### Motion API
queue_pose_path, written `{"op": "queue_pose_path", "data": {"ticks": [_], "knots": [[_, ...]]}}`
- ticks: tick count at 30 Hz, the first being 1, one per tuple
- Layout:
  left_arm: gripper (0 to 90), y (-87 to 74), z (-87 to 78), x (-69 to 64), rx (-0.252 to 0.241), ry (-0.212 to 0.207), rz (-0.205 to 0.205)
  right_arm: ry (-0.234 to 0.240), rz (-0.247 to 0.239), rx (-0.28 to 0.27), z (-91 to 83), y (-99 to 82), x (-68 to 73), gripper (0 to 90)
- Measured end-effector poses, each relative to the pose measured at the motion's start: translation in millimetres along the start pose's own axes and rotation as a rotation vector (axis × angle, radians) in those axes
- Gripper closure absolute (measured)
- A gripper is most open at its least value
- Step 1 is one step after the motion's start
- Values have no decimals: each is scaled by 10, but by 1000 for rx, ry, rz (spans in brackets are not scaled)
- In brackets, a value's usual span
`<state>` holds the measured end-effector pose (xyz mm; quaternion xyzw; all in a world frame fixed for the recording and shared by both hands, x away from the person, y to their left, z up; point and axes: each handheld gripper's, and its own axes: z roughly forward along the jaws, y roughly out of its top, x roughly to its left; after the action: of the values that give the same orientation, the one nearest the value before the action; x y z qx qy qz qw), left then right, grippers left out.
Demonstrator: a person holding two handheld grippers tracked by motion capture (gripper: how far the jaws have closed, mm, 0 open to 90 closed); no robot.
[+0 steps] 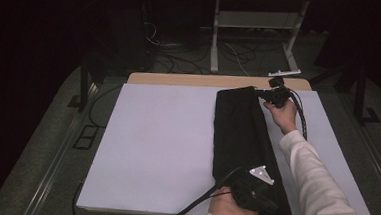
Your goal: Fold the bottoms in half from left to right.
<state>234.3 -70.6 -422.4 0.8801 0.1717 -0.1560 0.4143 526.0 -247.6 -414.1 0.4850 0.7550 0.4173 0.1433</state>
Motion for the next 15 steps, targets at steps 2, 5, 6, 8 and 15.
{"op": "queue_pose_path", "data": {"ticks": [2, 5, 6, 8, 15], "knots": [[892, 20, 43, -5, -4, -3, -6, 2, -14, 6, -1, -15, 8, 861], [891, 49, 128, -5, 16, -5, -4, 4, -22, 7, -5, -35, 7, 860], [891, 59, 160, -4, 21, -4, -11, 4, -19, 7, -7, -40, 3, 860], [891, 74, 192, 2, 27, 0, -26, 3, -15, 8, -9, -46, -5, 861], [891, 130, 288, 20, 46, 11, -48, -5, -1, 7, -22, -61, -52, 861]]}}
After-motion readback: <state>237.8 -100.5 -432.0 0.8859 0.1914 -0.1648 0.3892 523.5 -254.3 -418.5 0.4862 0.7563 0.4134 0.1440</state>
